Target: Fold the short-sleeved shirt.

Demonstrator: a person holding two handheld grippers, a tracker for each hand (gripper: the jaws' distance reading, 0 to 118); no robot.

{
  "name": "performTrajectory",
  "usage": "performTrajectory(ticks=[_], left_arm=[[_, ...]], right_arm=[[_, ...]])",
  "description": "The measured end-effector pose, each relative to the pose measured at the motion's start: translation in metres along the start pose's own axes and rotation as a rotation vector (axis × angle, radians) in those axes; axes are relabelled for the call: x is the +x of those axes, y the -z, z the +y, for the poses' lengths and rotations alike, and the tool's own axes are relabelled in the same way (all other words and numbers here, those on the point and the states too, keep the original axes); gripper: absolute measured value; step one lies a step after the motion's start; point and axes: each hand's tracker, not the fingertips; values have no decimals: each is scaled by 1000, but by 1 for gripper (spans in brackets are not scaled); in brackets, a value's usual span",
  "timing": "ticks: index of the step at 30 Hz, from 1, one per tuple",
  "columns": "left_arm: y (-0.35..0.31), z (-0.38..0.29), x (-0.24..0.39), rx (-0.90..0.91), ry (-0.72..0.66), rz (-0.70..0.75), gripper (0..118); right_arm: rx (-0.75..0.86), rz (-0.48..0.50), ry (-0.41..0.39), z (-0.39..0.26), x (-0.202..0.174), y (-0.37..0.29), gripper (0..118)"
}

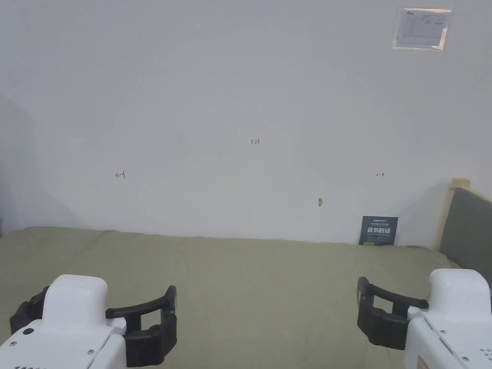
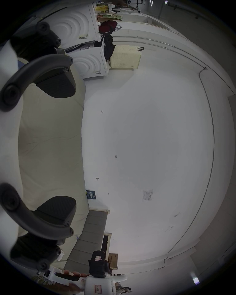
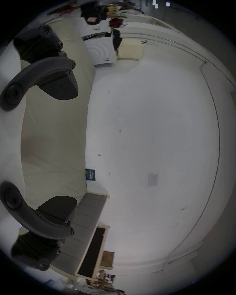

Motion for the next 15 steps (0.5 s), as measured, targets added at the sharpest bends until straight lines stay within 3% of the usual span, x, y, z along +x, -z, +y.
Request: performTrajectory(ticks=[15], left_arm=[[4, 1, 6, 3, 2, -13, 118]], right_arm=[[15, 52, 27, 3, 2, 0, 118]])
